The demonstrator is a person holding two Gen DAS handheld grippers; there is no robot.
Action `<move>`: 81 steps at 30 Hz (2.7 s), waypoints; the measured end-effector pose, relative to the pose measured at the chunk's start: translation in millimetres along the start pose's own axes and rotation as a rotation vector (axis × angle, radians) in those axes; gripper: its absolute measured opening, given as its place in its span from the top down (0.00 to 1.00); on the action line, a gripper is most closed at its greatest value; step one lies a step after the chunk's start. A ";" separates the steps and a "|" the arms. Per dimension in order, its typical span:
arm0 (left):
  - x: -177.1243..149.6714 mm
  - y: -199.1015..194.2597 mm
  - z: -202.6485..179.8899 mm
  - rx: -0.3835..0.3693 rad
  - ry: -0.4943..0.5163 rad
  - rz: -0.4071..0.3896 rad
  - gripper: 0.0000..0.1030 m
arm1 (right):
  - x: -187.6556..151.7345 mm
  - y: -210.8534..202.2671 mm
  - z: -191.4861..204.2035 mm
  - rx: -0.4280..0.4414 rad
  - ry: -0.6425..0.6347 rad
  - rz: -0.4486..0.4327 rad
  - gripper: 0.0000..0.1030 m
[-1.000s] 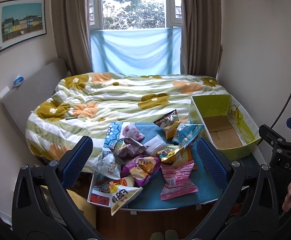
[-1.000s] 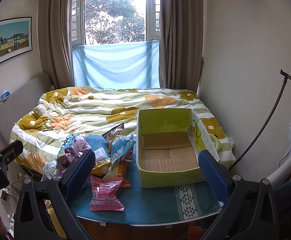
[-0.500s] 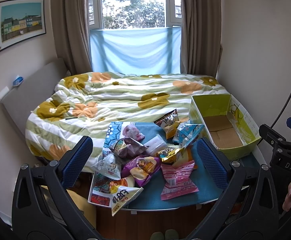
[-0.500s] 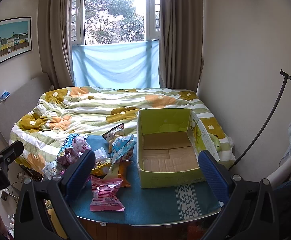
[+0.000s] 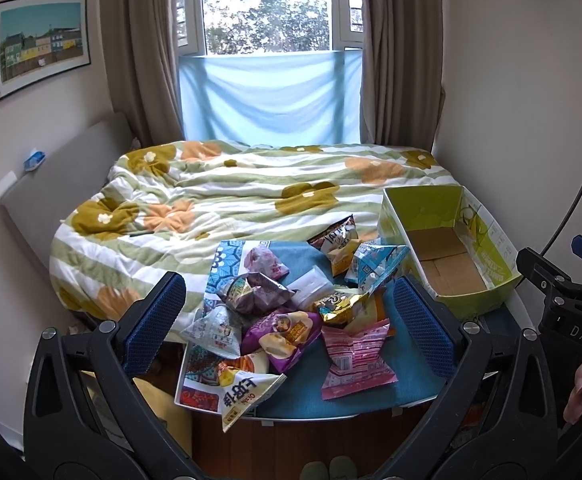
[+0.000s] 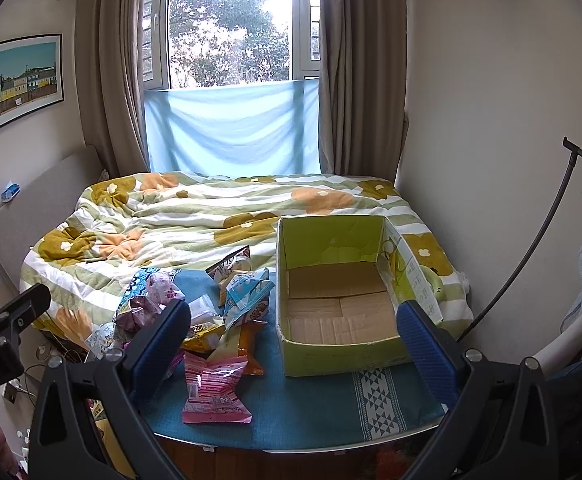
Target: Organize snacks
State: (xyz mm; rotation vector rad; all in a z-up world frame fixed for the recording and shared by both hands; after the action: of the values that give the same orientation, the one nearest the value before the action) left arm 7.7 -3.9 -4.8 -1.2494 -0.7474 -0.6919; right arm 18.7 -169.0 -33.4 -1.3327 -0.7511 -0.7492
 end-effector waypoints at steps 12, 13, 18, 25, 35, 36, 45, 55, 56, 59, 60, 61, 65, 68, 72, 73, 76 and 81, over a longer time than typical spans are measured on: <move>-69.1 67.0 11.4 0.050 -0.021 0.252 0.00 | -45.1 63.8 5.7 0.120 -0.012 0.220 0.00; -79.5 75.0 13.2 0.056 -0.024 0.278 0.00 | -52.6 73.9 6.7 0.145 -0.011 0.247 0.00; -123.4 118.7 22.8 0.052 -0.005 0.375 0.00 | -87.0 123.2 11.3 0.234 0.012 0.364 0.00; -158.8 175.2 15.4 0.020 0.110 0.452 0.00 | -123.5 178.4 24.2 0.305 0.066 0.461 0.00; -177.3 216.5 2.7 0.021 0.259 0.463 0.00 | -144.5 225.9 41.7 0.288 0.070 0.538 0.00; -178.2 219.1 1.4 0.021 0.271 0.464 0.01 | -145.2 229.1 42.3 0.287 0.070 0.543 0.00; -183.0 229.0 8.1 0.017 0.310 0.486 0.33 | -150.4 249.8 40.2 0.285 0.100 0.577 0.00; -184.9 215.1 13.6 0.002 0.302 0.475 0.45 | -153.0 253.0 44.1 0.292 0.082 0.589 0.29; -184.6 212.6 14.2 0.001 0.301 0.473 0.45 | -154.3 250.7 44.8 0.290 0.082 0.586 0.32; -182.8 203.9 12.9 0.004 0.306 0.464 0.46 | -153.6 247.0 45.9 0.283 0.072 0.579 0.37; -182.0 200.8 12.6 0.004 0.308 0.461 0.46 | -152.9 245.9 46.1 0.281 0.071 0.576 0.39; -181.3 197.6 12.1 0.003 0.308 0.458 0.46 | -152.5 244.9 47.4 0.280 0.072 0.574 0.41; -177.2 186.6 11.4 0.013 0.308 0.456 0.46 | -148.6 235.8 46.8 0.272 0.071 0.560 0.41; -174.5 177.2 13.7 0.016 0.296 0.454 0.46 | -144.4 227.0 48.3 0.266 0.067 0.546 0.42; -163.4 164.3 19.0 0.025 0.279 0.444 0.46 | -131.4 220.2 53.8 0.260 0.068 0.525 0.42; -159.9 159.7 19.4 0.029 0.276 0.437 0.46 | -128.9 215.8 55.1 0.259 0.068 0.517 0.42; -147.7 147.3 21.0 0.028 0.258 0.417 0.46 | -119.9 201.2 54.6 0.256 0.066 0.493 0.42; -110.7 131.2 19.7 0.017 0.242 0.342 0.46 | -96.7 177.5 52.8 0.242 0.056 0.441 0.42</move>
State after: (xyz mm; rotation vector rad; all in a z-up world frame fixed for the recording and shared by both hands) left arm 46.0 45.4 -165.9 -1.2135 -0.3284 -0.5407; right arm 108.7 -96.5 -207.5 -1.1934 -0.4612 -0.3298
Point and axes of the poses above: each gripper's, at about its wrist camera, not at the fingertips, and y roughly the way its jaws point, z to its left, x to its top, the point moved 1 cm from there along y, roughly the way its jaws point, and after that the axes turned 11 degrees about x, right-handed, at the moved point
